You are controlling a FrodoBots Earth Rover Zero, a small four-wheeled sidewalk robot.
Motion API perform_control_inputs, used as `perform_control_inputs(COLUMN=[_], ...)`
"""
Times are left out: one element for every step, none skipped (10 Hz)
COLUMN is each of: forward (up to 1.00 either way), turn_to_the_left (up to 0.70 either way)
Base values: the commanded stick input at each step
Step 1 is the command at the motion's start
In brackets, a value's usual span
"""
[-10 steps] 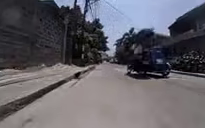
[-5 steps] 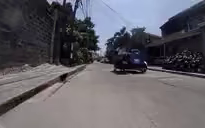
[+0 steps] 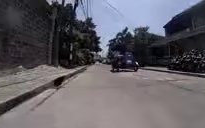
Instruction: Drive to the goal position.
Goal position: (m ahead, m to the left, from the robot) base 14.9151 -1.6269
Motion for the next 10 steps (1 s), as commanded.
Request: perform_control_inputs(forward=[1.00, 1.00, 1.00, 1.00, 1.00, 1.00, 1.00, 1.00, 1.00, 1.00], turn_to_the_left=[0.00, 0.00, 0.00, 0.00, 0.00, 0.00, 0.00, 0.00, 0.00, -0.01])
